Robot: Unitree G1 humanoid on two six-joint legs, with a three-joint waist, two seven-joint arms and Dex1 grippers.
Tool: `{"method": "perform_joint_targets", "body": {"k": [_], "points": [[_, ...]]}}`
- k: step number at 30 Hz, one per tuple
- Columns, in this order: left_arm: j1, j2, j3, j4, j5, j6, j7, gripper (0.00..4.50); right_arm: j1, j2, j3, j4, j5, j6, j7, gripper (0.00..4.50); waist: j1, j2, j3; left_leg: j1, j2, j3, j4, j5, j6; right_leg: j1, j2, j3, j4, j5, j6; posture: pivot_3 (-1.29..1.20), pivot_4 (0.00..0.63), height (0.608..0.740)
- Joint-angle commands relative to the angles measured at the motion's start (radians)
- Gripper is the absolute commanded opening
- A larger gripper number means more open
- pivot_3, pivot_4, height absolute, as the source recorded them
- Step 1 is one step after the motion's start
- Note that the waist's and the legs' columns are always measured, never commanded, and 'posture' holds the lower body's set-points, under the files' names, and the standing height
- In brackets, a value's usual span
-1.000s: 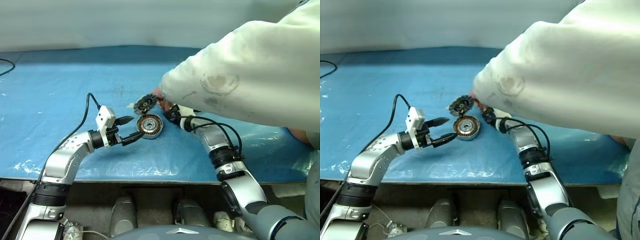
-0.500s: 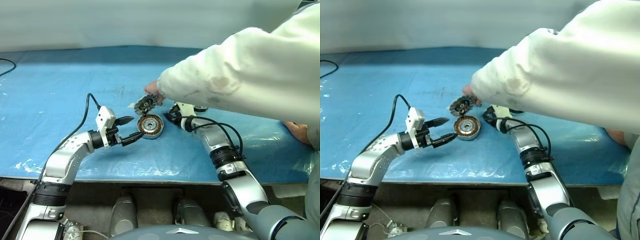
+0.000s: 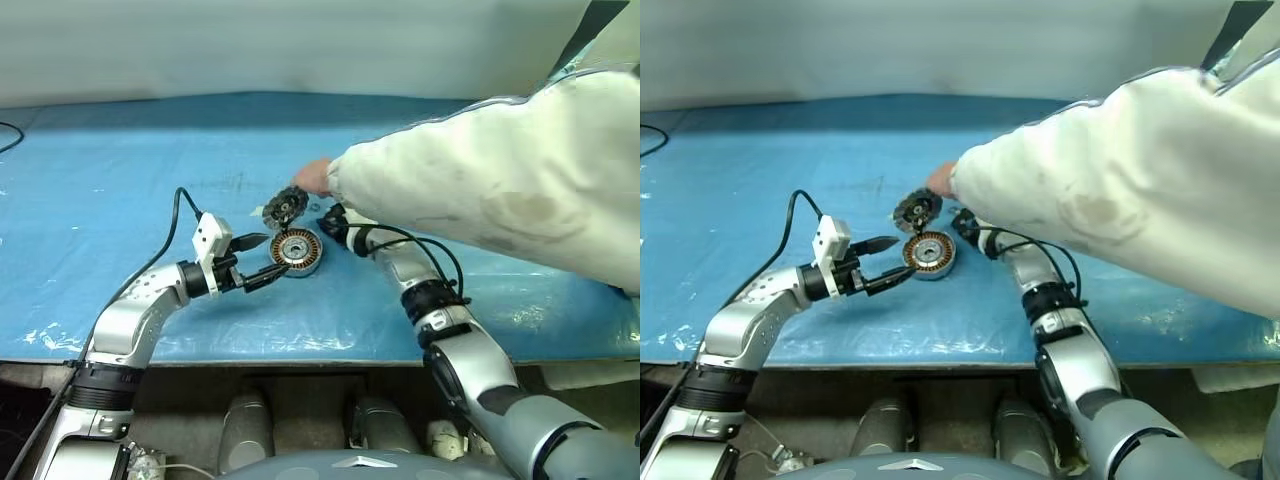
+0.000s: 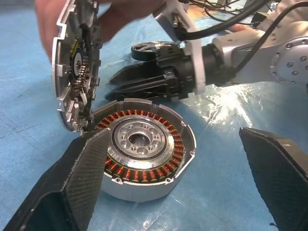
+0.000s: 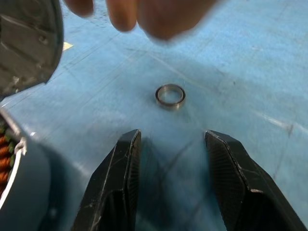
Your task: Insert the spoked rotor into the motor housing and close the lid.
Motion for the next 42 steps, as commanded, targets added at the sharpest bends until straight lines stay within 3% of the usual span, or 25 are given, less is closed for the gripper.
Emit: {"method": "perform_joint_targets", "body": {"k": [1,11,34,42], "points": [[-0.028,0.013,0.022,-0.014,-0.006,-0.004,-0.003,4.50,-0.105,0.035,-0.022,0.178,-0.005,-0.079,-0.049,2.17,0.001,0.000,0.000,0.000,0.000,0.001,0.000,0.000,0.000,0.000,0.000,0.000,0.000,0.000,0.000,0.00,0.150,0.740],[-0.007,0.031,0.041,-0.051,-0.018,0.015,0.013,4.50,-0.200,0.039,-0.056,0.356,-0.015,-0.161,-0.075,2.17,0.004,0.001,0.000,-0.008,0.000,0.001,0.000,0.000,0.000,-0.006,0.000,-0.001,0.000,0.002,0.004,0.00,0.150,0.740],[-0.034,0.017,0.029,-0.038,-0.014,0.024,0.007,4.50,-0.100,0.008,-0.035,0.279,-0.042,-0.163,-0.008,2.17,0.010,0.000,0.000,-0.008,0.000,0.001,0.000,0.000,0.000,-0.006,0.000,-0.002,0.001,0.001,0.002,0.00,0.150,0.740],[-0.083,0.015,0.036,-0.025,-0.014,0.048,0.012,4.50,-0.188,0.070,-0.034,0.330,-0.053,-0.179,-0.071,2.17,0.003,0.001,0.000,-0.006,0.000,0.001,0.001,0.000,0.000,-0.006,0.000,-0.001,0.002,0.000,0.000,0.00,0.150,0.740]]}}
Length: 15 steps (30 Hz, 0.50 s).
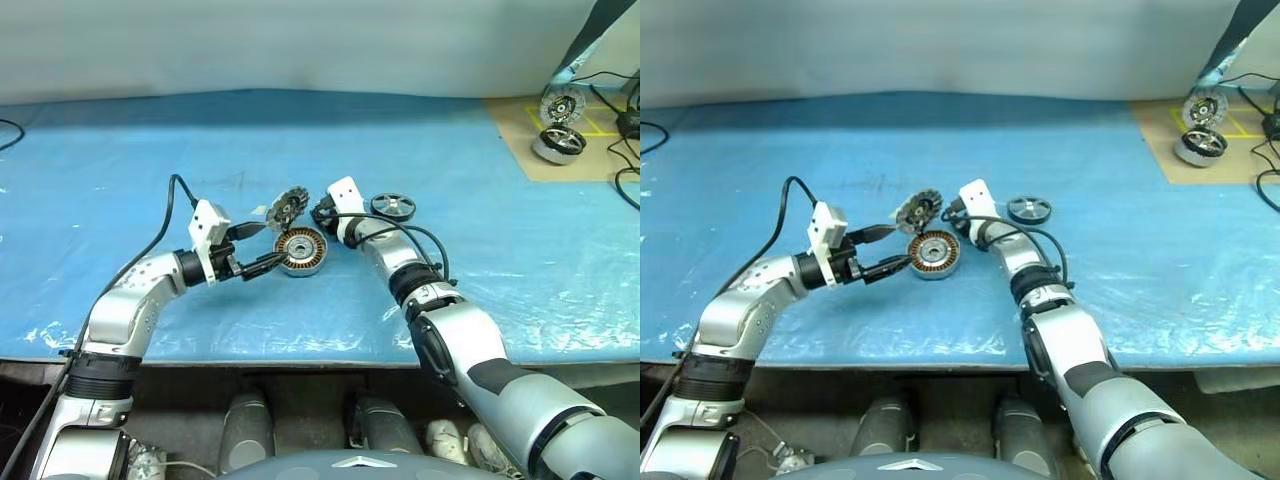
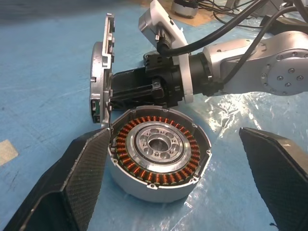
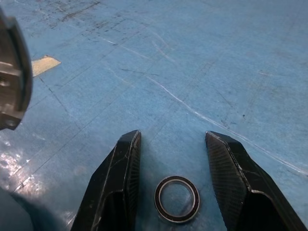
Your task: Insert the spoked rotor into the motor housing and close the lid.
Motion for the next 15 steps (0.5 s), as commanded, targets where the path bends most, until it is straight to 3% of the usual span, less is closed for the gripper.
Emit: {"method": "perform_joint_targets", "body": {"k": [1,15], "points": [[-0.026,0.004,0.015,-0.005,-0.009,-0.001,0.002,4.50,-0.045,0.032,0.006,0.036,-0.014,-0.006,-0.021,2.17,-0.002,0.000,0.000,0.000,0.000,0.000,0.000,0.000,0.000,0.000,0.000,0.000,0.000,0.000,0.000,0.00,0.150,0.740],[-0.036,0.051,0.029,-0.020,-0.014,0.024,-0.014,4.50,-0.126,0.073,-0.001,0.134,-0.052,-0.027,-0.131,2.17,-0.001,0.000,0.000,-0.003,0.000,0.000,0.000,0.000,0.000,-0.003,0.000,0.000,0.000,0.001,0.002,0.00,0.150,0.740]]}}
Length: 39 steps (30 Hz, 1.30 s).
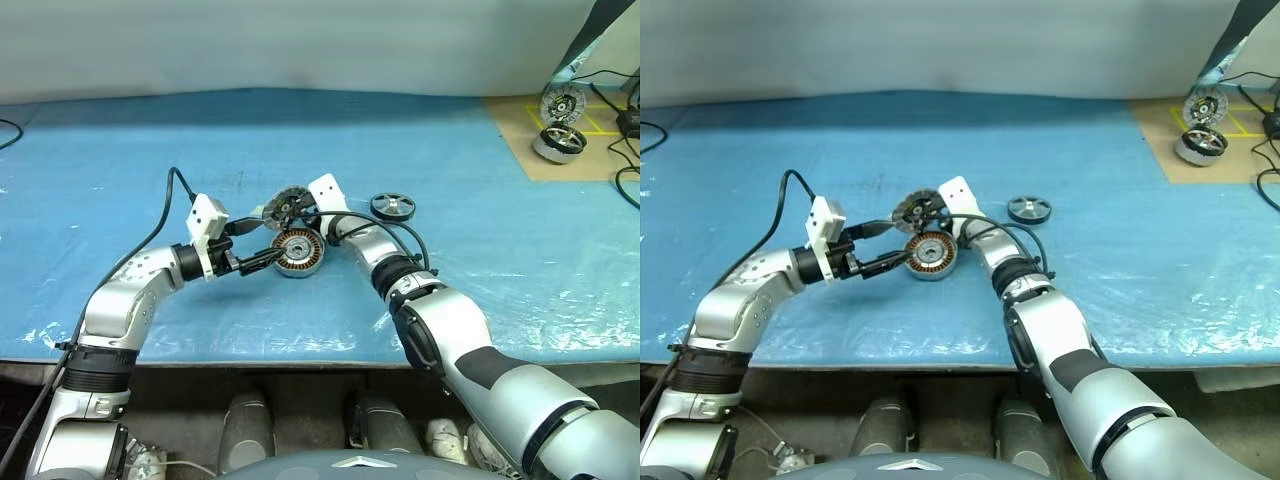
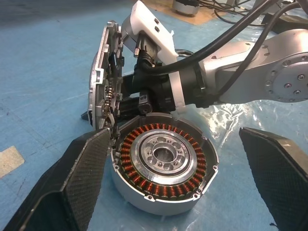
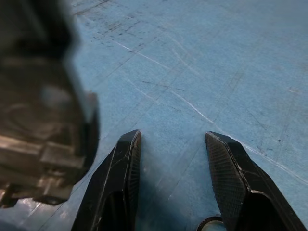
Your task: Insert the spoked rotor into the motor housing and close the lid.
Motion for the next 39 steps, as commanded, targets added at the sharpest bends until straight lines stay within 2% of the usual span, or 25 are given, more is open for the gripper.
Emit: {"method": "perform_joint_targets", "body": {"k": [1,6,15,20,30,39], "points": [[-0.011,0.028,0.027,-0.036,-0.015,0.005,-0.010,4.50,-0.031,0.003,-0.006,0.000,-0.008,-0.023,-0.014,2.17,0.000,0.000,0.000,0.000,0.000,0.000,0.000,0.000,0.000,0.000,0.000,0.000,0.000,0.000,0.000,0.00,0.150,0.740],[-0.010,0.033,0.032,-0.047,-0.020,0.013,-0.004,4.50,-0.038,-0.030,-0.038,-0.022,0.019,-0.075,0.016,2.17,0.002,0.000,0.000,-0.002,0.000,0.000,0.000,0.000,0.000,-0.002,0.000,0.000,0.000,0.001,0.001,0.00,0.150,0.740],[0.008,0.022,0.021,-0.044,-0.019,0.007,-0.007,4.50,0.015,-0.102,-0.060,-0.071,0.050,-0.084,0.198,2.17,0.003,0.000,0.000,-0.005,0.000,-0.001,0.001,0.000,0.000,-0.003,0.000,-0.002,0.000,0.001,0.002,0.00,0.150,0.740],[0.005,0.012,0.014,-0.034,-0.017,0.002,-0.011,4.50,0.076,-0.106,-0.049,-0.116,0.054,-0.069,0.276,2.17,0.004,0.000,0.000,-0.006,0.000,-0.001,0.002,0.001,0.002,-0.003,0.000,-0.003,0.000,0.001,0.001,0.00,0.150,0.740],[0.004,0.007,0.010,-0.028,-0.010,0.002,-0.018,4.50,0.145,-0.139,-0.036,-0.153,0.036,-0.064,0.255,2.17,0.006,0.000,0.000,-0.006,0.000,-0.002,0.005,0.002,0.004,-0.003,0.000,-0.003,0.002,-0.001,-0.002,0.00,0.150,0.740],[0.009,0.003,0.010,-0.041,-0.013,0.012,-0.012,4.50,0.211,-0.160,0.020,-0.222,0.014,-0.070,0.322,2.17,0.006,0.000,0.000,-0.006,0.000,-0.002,0.005,0.003,0.004,-0.003,0.000,-0.003,0.003,-0.001,-0.002,0.00,0.150,0.740]]}}
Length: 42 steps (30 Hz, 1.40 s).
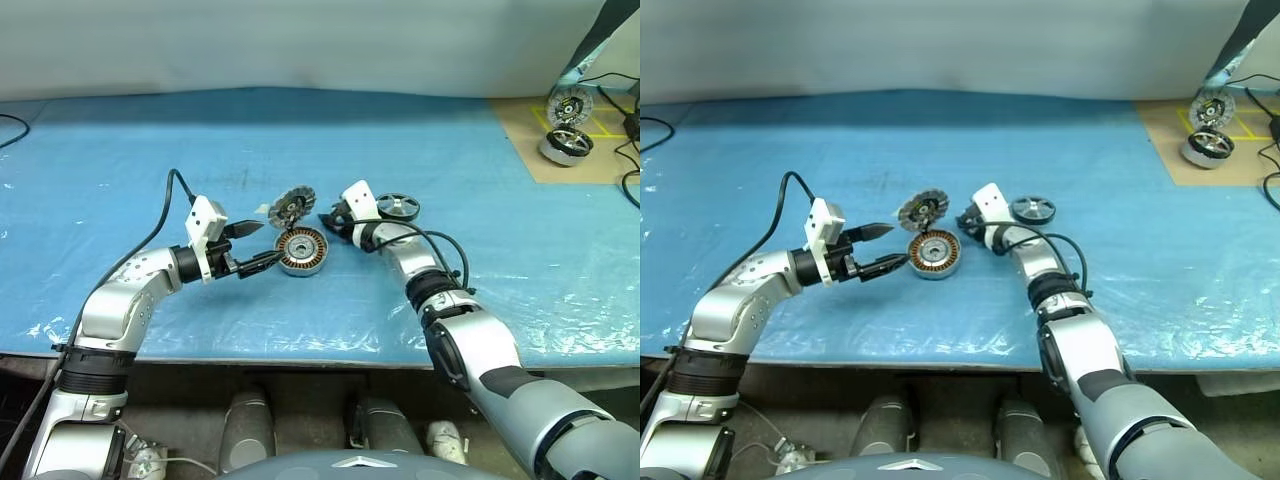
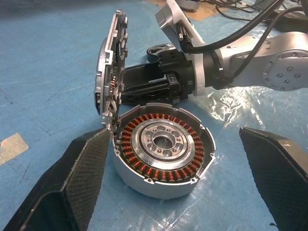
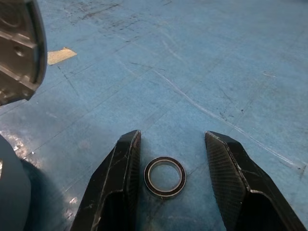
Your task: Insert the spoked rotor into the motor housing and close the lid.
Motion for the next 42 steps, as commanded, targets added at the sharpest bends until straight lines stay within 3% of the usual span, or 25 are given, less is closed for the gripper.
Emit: {"method": "perform_joint_targets", "body": {"k": [1,16,19,22,30,34,42], "points": [[-0.006,0.000,0.007,-0.028,-0.013,-0.001,0.001,4.50,0.059,-0.010,0.050,-0.049,-0.029,-0.007,0.046,2.17,0.000,0.000,0.000,0.000,0.000,0.000,0.000,0.000,0.000,0.000,0.000,0.000,0.000,0.000,0.000,0.00,0.150,0.740],[-0.016,-0.007,0.001,-0.036,-0.013,0.011,0.008,4.50,0.135,-0.044,0.057,-0.108,-0.024,0.036,0.053,2.17,0.001,0.000,0.000,0.007,0.000,-0.001,-0.001,-0.002,-0.003,0.008,0.000,0.000,-0.002,0.000,-0.001,0.00,0.150,0.740],[-0.016,-0.009,0.001,-0.036,-0.013,0.012,0.008,4.50,0.139,-0.044,0.058,-0.115,-0.024,0.039,0.058,1.58,0.001,0.000,0.000,0.012,0.000,-0.001,-0.002,-0.002,-0.003,0.012,0.000,0.000,-0.004,-0.001,-0.001,0.00,0.150,0.740],[-0.016,-0.010,0.001,-0.035,-0.012,0.011,0.009,4.50,0.143,-0.046,0.061,-0.123,-0.024,0.040,0.063,0.61,0.000,0.000,0.000,0.012,0.000,-0.001,-0.002,-0.002,-0.003,0.012,0.000,0.000,-0.004,-0.001,-0.001,0.00,0.150,0.740],[-0.012,-0.012,0.000,-0.036,-0.011,0.008,0.011,4.50,0.161,-0.047,0.059,-0.177,-0.009,0.073,0.070,0.55,0.000,0.000,0.000,0.012,0.000,-0.001,-0.003,-0.002,-0.003,0.012,0.000,0.000,-0.004,-0.001,-0.001,0.00,0.150,0.740],[-0.004,-0.009,0.004,-0.043,-0.016,0.006,0.005,4.50,0.189,-0.060,0.040,-0.312,0.035,0.119,0.098,0.55,0.001,0.000,0.000,0.011,0.000,-0.001,-0.003,-0.002,-0.003,0.012,0.000,0.000,-0.005,-0.001,-0.001,0.00,0.150,0.740],[0.004,-0.025,-0.005,-0.048,-0.021,-0.007,-0.007,4.50,0.333,-0.158,0.037,-0.883,0.187,0.433,0.240,0.55,0.003,-0.001,0.003,0.009,0.000,-0.001,-0.005,-0.002,-0.003,0.009,0.000,0.000,-0.006,0.002,0.003,0.00,0.150,0.740]]}}
